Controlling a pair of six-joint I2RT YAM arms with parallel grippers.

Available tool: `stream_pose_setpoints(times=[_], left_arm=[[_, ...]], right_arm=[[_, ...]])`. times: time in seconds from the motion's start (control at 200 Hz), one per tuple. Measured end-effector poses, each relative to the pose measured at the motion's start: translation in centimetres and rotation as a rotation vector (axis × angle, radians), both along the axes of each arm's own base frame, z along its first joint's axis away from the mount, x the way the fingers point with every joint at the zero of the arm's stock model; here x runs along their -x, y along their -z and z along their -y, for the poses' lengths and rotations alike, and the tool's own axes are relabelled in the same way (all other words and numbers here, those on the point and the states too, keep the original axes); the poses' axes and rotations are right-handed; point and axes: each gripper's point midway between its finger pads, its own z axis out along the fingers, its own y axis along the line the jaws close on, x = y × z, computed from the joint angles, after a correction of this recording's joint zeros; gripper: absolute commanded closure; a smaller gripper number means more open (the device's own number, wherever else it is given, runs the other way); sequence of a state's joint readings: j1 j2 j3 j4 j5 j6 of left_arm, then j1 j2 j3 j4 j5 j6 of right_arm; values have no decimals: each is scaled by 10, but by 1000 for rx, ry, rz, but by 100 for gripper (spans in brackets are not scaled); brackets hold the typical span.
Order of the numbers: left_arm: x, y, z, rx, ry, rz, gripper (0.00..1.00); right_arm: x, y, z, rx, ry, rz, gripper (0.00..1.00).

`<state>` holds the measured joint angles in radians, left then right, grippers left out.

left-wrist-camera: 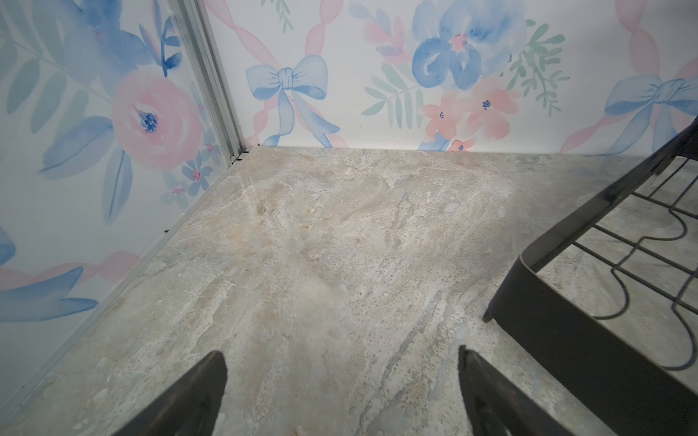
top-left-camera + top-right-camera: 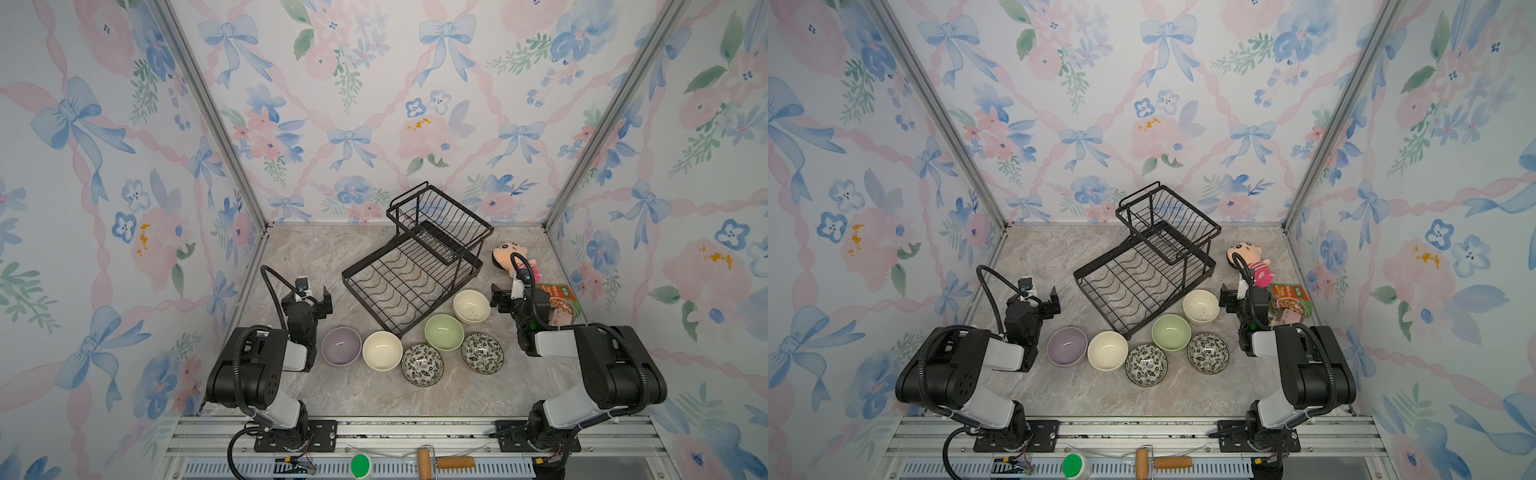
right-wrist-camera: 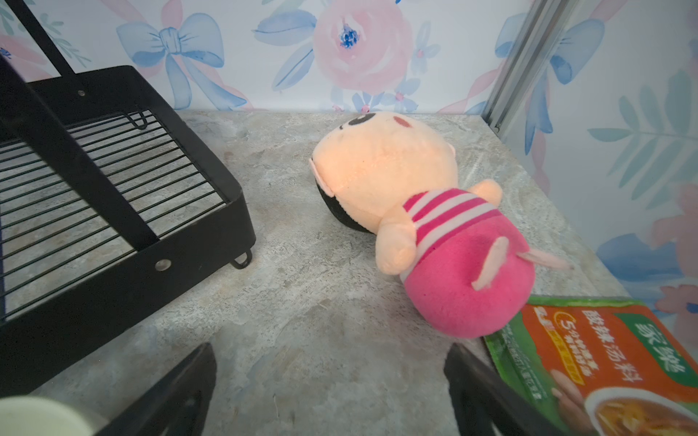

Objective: Load bowls into a dish rack
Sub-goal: Rotate the dish rack at the top-center of the table.

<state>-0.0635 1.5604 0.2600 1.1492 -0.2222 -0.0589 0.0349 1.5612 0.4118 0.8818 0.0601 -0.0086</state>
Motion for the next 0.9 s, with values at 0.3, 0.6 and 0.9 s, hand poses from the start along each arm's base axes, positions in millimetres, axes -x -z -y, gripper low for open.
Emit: stream_pose_setpoints(times=[0.3, 0.6, 0.9], left_arm=[[0, 0, 0, 0, 0, 0, 2], [0, 0, 0, 0, 0, 0, 2], [0, 1, -1, 4, 6, -4, 2]], right_arm=[[0, 0, 0, 0, 0, 0, 4], [0, 0, 0, 0, 0, 0, 4], [0, 0, 0, 0, 0, 0, 4]])
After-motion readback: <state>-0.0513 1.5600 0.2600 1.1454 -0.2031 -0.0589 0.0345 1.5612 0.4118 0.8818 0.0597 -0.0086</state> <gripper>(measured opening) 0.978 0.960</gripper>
